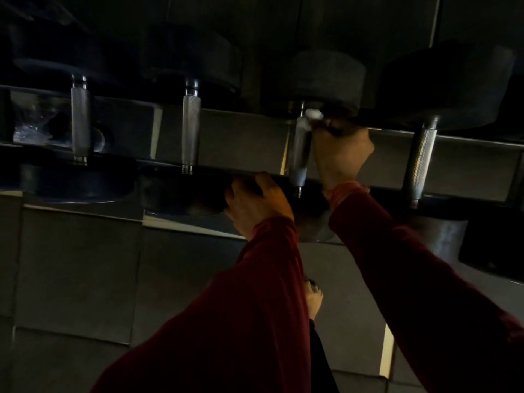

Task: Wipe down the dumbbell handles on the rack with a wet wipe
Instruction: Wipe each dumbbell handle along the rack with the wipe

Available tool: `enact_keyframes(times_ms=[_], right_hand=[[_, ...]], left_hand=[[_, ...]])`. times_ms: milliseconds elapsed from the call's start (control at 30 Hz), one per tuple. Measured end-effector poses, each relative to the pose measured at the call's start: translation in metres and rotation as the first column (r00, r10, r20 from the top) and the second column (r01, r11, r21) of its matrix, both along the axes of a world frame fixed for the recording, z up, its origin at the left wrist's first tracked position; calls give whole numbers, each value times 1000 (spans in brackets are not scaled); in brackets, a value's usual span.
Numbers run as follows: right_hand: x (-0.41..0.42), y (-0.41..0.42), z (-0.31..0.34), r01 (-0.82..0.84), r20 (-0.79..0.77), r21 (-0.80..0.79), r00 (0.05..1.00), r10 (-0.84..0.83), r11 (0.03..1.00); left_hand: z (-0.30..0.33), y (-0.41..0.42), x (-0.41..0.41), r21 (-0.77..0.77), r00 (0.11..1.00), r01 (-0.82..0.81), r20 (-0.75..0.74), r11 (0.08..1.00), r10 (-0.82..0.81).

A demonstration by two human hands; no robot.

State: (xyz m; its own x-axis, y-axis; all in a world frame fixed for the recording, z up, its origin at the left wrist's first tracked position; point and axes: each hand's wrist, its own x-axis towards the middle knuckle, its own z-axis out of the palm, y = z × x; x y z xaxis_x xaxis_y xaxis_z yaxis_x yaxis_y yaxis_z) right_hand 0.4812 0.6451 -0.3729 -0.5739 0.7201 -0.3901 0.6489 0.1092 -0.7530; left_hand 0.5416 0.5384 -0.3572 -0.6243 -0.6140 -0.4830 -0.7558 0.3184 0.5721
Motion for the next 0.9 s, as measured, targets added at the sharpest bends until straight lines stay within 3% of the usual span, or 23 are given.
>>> enact_keyframes(times_ms=[67, 133, 167, 200, 267, 300, 367, 433, 567, 667, 767, 833, 900], right_hand=[[0, -2, -4, 111, -32, -186, 992, -119, 976], [-3, 2, -5, 226, 10, -534, 965, -261, 815], [-5, 6, -4, 243, 48, -639, 960, -277, 730], [-8, 9, -5, 244, 77, -665, 962, -260, 706], [-7, 10, -6, 253, 65, -561, 963, -263, 788], [-6, 8, -8, 238, 32, -429, 968, -249, 871], [1, 4, -13, 52, -63, 19, 997, -51, 998], [9, 1, -22, -118, -187, 408, 960, 210, 905], [12, 5, -27, -249, -206, 695, 830, 519, 674], [14, 1, -24, -319, -156, 765, 751, 642, 560], [11, -7, -26, -476, -30, 625, 777, 629, 618], [10, -8, -33, -460, -73, 523, 814, 576, 717], [13, -8, -29, -456, -119, 491, 809, 576, 742]], left_hand=[[-1, 0, 0, 10, 1000, 4, 4, 1000, -4], [0, -1, 0, 5, 1000, 12, 11, 1000, -12], [0, 0, 1, 4, 1000, 17, 17, 1000, -17], [0, 0, 1, 3, 1000, 21, 22, 1000, -21], [0, 0, 1, 4, 999, 23, 26, 1000, -23], [-1, 0, 1, 6, 999, 24, 27, 1000, -24], [-2, 0, 1, 13, 999, 26, 22, 1000, -26], [-1, 0, 1, 21, 1000, 18, 9, 1000, -19], [0, 0, 1, 16, 1000, 10, 9, 1000, -11], [-2, 0, 2, 15, 1000, 23, -1, 1000, -23], [-1, 0, 0, 0, 999, 26, 19, 1000, -26], [-1, -1, -1, -13, 999, 31, 32, 999, -30], [-2, -1, -1, -12, 999, 30, 34, 999, -30]])
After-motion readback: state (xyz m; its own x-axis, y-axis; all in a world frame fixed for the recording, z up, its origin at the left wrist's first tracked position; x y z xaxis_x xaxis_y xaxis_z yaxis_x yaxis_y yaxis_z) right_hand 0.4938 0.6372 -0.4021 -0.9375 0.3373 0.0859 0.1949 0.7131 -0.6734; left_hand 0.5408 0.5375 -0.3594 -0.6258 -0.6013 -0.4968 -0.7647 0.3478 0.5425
